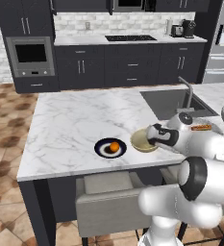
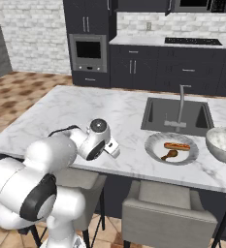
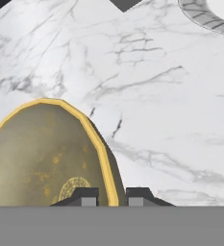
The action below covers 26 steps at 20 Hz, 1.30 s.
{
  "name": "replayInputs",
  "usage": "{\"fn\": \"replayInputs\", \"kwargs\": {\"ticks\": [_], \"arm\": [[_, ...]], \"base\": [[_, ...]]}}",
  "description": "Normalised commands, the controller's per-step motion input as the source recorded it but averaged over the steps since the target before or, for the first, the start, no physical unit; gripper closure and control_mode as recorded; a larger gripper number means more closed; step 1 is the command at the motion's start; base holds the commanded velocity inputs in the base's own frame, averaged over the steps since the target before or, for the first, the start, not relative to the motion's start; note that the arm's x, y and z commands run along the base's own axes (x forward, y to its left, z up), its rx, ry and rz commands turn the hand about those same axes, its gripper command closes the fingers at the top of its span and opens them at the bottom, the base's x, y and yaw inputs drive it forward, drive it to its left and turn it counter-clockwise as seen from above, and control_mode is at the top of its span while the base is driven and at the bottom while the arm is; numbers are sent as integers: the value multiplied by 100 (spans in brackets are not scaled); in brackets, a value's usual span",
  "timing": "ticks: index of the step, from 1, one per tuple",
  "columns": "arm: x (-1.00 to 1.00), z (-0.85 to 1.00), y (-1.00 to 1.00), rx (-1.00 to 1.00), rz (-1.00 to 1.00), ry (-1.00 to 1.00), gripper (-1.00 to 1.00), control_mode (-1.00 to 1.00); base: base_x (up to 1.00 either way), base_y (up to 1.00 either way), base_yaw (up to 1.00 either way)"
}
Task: Take the smaller bowl and place it next to the appetizer plate on the dining counter , and place the larger bowl next to the plate with cooked food.
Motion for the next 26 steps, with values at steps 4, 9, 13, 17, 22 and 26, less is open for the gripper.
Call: {"fn": "replayInputs", "kwargs": {"ticks": [4, 9, 13, 17, 22, 26], "arm": [[40, -25, 0, 0, 0, 0, 100, -100], [39, -26, 2, 0, 0, 0, 100, -100], [38, -30, 3, 0, 0, 0, 100, -100], [32, -42, 0, 0, 0, 0, 100, -100], [22, -31, 0, 0, 0, 0, 100, -100], [-30, 67, -19, 0, 0, -1, -100, -100]], "base": [[0, 0, 0], [0, 0, 0], [0, 0, 0], [0, 0, 0], [0, 0, 0], [0, 0, 0]]}}
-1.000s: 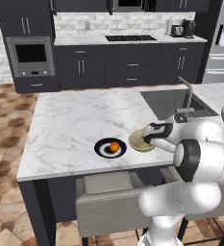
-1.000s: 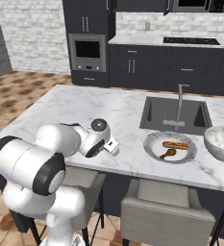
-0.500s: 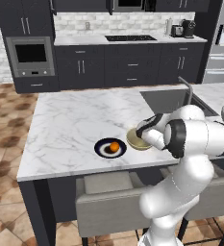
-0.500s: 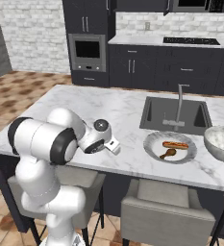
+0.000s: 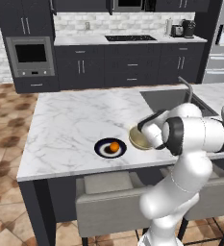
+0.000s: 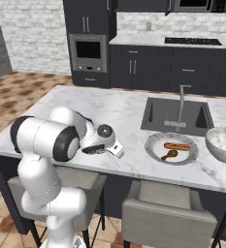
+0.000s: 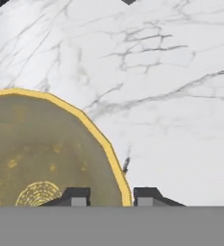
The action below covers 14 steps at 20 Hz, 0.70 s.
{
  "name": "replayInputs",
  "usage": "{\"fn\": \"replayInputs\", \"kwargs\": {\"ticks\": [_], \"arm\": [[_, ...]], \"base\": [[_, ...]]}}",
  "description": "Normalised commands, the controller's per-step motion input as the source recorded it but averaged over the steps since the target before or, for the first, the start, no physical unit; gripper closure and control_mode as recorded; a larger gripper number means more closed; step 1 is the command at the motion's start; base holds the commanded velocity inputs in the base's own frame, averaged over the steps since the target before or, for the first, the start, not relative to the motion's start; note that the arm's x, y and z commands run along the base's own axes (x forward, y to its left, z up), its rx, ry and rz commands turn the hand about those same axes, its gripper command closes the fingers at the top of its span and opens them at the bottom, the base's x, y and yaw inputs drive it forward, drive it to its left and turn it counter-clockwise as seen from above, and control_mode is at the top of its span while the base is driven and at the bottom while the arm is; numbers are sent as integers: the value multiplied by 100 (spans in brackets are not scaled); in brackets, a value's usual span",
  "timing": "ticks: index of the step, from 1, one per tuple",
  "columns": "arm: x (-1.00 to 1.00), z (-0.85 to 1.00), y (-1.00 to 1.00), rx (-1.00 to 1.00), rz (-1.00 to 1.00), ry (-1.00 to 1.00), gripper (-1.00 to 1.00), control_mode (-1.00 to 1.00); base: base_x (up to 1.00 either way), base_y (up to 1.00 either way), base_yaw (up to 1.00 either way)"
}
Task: Take the smaller bowl and place it next to the appetizer plate on the dining counter , and place the larger bowl next to the plate with cooked food.
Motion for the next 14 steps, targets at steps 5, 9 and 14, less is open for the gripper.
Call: {"fn": "replayInputs", "kwargs": {"ticks": [5, 9, 14], "arm": [[-45, 100, -8, 0, 0, -5, -100, -100], [-26, 100, 0, -4, 0, -3, -100, -100], [-20, 100, -22, -7, 0, -1, -100, -100]], "base": [[0, 0, 0], [0, 0, 0], [0, 0, 0]]}}
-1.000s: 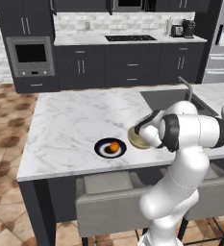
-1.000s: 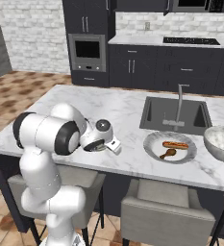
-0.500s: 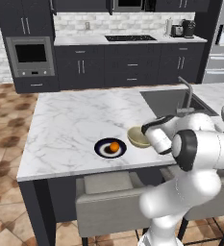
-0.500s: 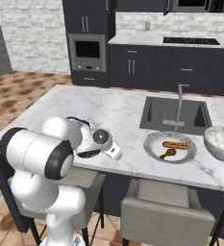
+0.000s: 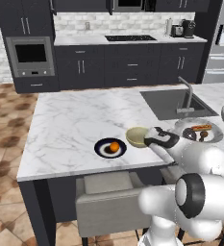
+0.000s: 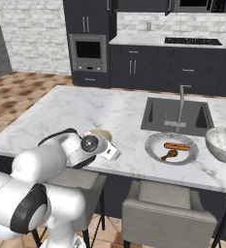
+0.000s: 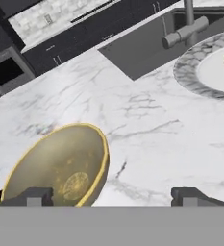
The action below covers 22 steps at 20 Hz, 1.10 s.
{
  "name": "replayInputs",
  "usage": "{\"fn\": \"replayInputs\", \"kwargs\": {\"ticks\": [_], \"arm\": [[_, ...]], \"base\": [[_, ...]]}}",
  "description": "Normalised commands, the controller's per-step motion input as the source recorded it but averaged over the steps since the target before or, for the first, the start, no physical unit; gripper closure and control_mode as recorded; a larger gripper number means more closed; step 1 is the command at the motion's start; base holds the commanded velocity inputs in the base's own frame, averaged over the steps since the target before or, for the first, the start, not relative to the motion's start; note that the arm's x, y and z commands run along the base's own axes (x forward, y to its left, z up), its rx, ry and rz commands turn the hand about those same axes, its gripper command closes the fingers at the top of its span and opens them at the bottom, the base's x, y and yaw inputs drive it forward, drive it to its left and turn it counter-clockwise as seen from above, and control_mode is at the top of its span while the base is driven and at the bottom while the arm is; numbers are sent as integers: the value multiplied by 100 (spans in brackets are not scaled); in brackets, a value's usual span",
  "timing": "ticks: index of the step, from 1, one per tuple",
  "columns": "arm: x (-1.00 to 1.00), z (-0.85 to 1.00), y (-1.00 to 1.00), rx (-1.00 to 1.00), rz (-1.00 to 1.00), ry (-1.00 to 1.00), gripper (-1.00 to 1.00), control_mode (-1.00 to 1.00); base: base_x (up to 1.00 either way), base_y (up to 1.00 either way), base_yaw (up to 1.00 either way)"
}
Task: Take the smaller bowl and place it next to the appetizer plate on the dining counter , and place the larger bowl next to the plate with cooked food.
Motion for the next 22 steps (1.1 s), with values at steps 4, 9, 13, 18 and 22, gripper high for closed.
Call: {"fn": "replayInputs", "kwargs": {"ticks": [4, 9, 13, 18, 22], "arm": [[-13, 100, -46, -9, 0, -1, -100, -100], [-32, 100, -44, -5, 0, 2, -100, -100], [-61, 100, -8, 0, 5, 3, -100, -100], [-89, 100, 4, -3, 14, 0, -100, -100], [-98, 73, 5, -3, 14, -2, -100, -100]], "base": [[0, 0, 0], [0, 0, 0], [0, 0, 0], [0, 0, 0], [0, 0, 0]]}}
